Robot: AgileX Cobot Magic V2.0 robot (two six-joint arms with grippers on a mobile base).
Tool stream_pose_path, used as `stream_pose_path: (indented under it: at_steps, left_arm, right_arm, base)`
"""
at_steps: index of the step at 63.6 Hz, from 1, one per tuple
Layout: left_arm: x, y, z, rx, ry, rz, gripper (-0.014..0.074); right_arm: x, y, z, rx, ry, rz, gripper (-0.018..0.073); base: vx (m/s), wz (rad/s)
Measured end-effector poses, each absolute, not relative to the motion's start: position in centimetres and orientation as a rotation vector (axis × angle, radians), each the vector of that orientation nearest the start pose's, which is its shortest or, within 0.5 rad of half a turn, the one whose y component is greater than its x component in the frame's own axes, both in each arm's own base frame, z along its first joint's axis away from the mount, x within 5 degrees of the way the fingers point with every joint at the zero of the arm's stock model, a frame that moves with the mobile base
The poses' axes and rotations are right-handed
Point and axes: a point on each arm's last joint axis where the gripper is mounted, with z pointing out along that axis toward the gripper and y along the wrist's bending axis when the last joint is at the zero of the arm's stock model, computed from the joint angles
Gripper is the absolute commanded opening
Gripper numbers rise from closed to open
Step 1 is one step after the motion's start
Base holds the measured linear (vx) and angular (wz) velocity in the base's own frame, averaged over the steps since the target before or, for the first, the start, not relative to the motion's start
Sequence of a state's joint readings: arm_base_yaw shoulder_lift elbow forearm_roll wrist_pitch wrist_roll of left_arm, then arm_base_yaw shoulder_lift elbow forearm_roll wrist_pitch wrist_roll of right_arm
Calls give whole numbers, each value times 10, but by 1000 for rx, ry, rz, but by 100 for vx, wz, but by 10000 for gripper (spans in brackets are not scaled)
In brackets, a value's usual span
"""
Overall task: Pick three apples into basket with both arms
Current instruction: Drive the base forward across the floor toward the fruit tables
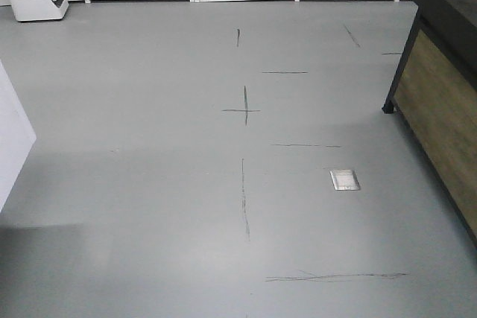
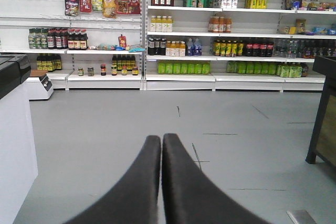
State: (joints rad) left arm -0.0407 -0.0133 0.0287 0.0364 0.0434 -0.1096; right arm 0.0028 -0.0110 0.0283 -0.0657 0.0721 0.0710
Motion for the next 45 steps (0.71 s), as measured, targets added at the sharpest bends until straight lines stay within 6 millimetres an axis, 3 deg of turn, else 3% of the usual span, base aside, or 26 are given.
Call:
stream_pose_path:
  at_steps: [45]
  left_arm:
    - [57, -2, 200, -26, 1543, -89, -6]
  right_arm:
    - [57, 0, 198, 6, 1573, 3, -9]
  base:
    - [15, -3]
